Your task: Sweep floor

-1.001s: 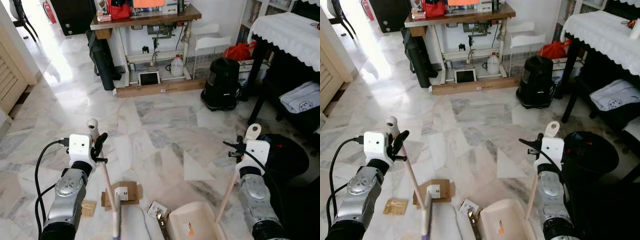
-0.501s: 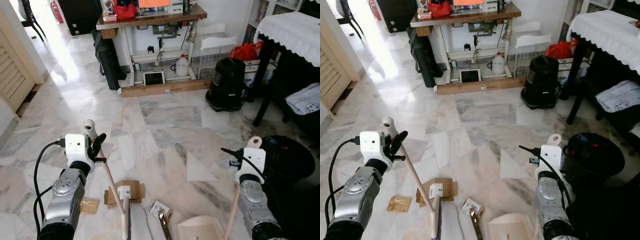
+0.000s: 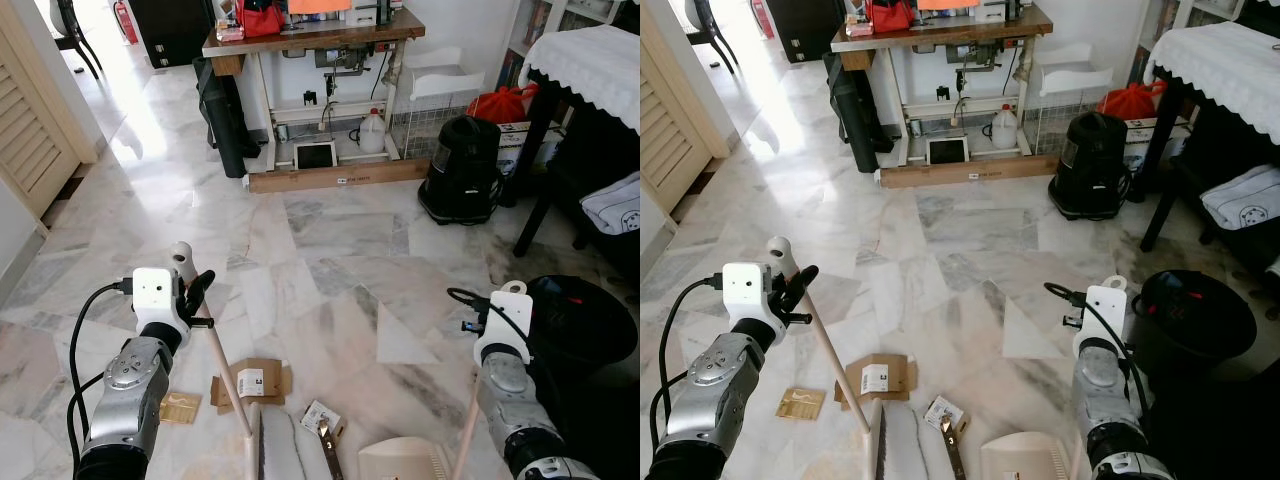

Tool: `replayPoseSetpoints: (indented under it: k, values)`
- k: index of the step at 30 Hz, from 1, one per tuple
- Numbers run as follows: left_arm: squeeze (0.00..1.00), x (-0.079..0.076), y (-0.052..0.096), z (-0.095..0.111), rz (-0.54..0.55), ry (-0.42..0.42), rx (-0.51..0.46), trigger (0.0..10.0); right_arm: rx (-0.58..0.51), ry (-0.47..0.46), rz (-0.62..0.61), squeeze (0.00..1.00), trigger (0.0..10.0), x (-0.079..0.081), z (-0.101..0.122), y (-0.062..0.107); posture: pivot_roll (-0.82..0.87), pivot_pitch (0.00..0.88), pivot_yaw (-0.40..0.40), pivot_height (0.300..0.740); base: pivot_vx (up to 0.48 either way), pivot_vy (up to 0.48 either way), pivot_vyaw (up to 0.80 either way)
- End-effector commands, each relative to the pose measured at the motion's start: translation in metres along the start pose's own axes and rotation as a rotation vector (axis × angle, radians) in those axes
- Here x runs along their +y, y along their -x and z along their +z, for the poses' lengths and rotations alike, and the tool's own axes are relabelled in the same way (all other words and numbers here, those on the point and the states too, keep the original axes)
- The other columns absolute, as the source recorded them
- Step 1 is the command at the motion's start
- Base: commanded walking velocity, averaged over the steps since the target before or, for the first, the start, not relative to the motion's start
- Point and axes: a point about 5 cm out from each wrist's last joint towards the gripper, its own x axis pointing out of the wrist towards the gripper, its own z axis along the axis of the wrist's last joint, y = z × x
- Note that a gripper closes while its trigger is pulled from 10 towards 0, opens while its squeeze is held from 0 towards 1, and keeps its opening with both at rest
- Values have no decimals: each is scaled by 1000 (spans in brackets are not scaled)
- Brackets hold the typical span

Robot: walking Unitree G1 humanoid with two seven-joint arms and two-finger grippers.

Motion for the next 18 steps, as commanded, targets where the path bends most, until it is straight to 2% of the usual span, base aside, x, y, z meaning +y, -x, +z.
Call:
replayPoseSetpoints:
  k: [1,12,16,18]
  values:
    - [0,5,-1,10,5,-5,-29,10000,144,-78,41,0,10000,9,-17,3,95,3,79,740,0,0,0]
    - [0,1,-2,9,-15,4,-19,10000,273,-74,138,0,10000,17,-11,0,96,3,80,740,0,0,0]
    - [0,1,-3,9,-17,3,-19,10000,184,-63,116,0,10000,14,5,-4,94,3,81,740,0,0,0]
    - [0,0,-3,10,-17,3,-22,10000,69,-78,89,0,10000,12,21,-5,94,3,81,740,0,0,0]
